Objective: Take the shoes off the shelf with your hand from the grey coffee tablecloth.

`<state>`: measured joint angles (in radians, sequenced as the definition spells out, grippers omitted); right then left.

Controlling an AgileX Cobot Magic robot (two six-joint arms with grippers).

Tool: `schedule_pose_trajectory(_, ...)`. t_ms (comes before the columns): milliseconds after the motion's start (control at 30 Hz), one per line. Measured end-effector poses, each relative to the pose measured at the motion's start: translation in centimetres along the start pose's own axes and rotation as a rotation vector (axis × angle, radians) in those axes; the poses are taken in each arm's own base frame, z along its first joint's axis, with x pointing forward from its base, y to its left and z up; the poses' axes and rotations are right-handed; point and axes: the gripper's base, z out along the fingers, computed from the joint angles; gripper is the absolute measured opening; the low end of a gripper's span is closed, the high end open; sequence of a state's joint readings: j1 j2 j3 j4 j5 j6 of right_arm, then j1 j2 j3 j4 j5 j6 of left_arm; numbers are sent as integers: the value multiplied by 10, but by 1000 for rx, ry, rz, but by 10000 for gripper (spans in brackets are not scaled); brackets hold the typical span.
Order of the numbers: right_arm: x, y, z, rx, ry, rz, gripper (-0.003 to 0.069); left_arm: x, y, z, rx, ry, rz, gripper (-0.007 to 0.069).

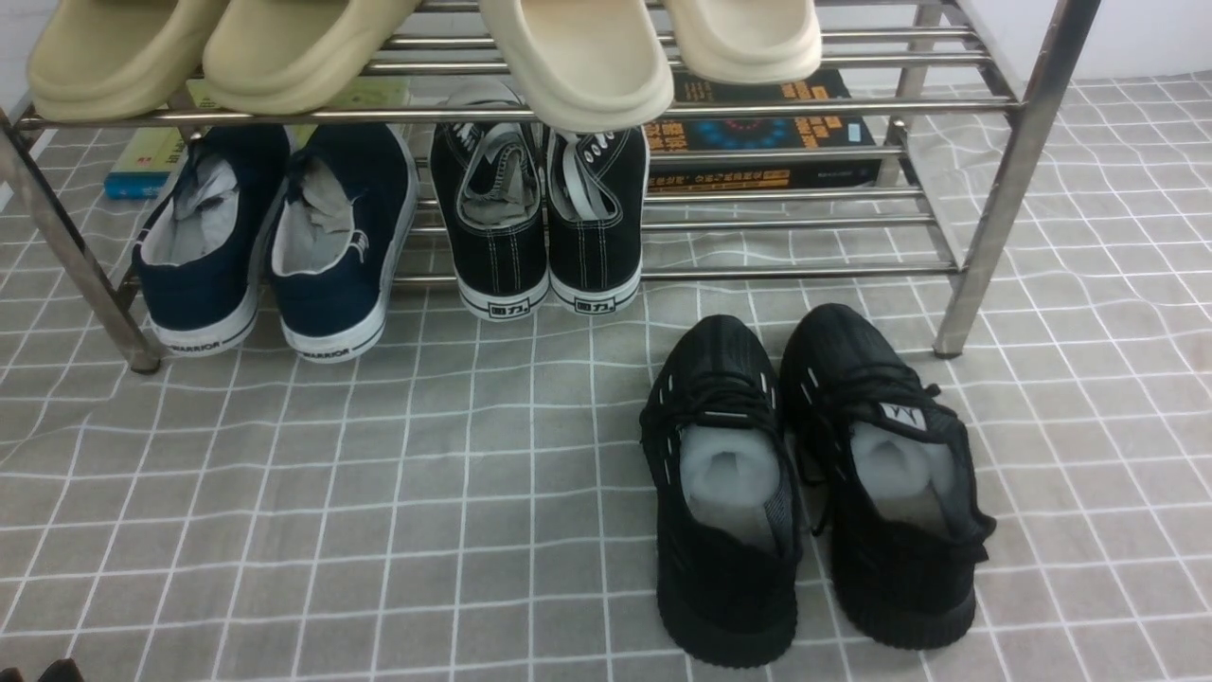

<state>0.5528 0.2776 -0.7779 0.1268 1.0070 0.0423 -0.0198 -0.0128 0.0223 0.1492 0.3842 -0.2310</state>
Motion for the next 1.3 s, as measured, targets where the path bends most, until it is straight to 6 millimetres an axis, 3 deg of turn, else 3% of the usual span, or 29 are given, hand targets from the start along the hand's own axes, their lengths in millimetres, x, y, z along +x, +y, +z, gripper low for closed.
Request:
schedule_pose_trajectory(100,14,-3,8,1,-81,-55,0,0,0,0,0,0,0,242)
schedule_pose_trajectory(200,30,-9,31,12,-203,-94,0,0,0,0,0,0,0,242)
schedule_pose_trajectory(433,42,-16,57,30,-338,-84,1,0,0,0,0,0,0,242)
schedule_pose_trajectory(767,64,-21,74,39,-268,-82,8,0,0,0,0,0,0,242)
schedule_pose_trajectory(1133,75,-23,81,48,-220,-96,21,0,0,0,0,0,0,242)
schedule_pose_trajectory(1267,94,-29,92,94,-201,-107,24,0,0,0,0,0,0,242)
schedule_pose_trajectory(1300,107,-35,98,147,-182,-80,27,0,0,0,0,0,0,242)
